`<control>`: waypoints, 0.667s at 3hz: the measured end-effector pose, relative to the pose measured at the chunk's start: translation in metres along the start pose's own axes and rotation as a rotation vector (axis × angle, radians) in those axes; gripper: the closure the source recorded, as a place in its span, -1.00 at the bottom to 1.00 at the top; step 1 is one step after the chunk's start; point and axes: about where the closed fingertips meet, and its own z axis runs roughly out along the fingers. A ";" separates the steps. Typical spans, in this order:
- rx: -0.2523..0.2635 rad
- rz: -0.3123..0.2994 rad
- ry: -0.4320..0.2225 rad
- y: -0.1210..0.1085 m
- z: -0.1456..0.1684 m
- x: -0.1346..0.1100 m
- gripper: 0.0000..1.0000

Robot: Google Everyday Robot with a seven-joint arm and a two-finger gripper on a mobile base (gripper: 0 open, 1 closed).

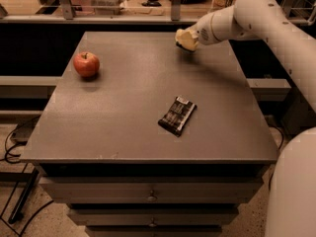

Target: Move sponge near apple

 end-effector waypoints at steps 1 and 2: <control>-0.101 -0.088 -0.088 0.049 -0.010 -0.041 1.00; -0.102 -0.089 -0.089 0.050 -0.010 -0.041 1.00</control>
Offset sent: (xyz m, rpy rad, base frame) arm -0.0255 0.0324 0.0271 0.0262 -0.0484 0.1051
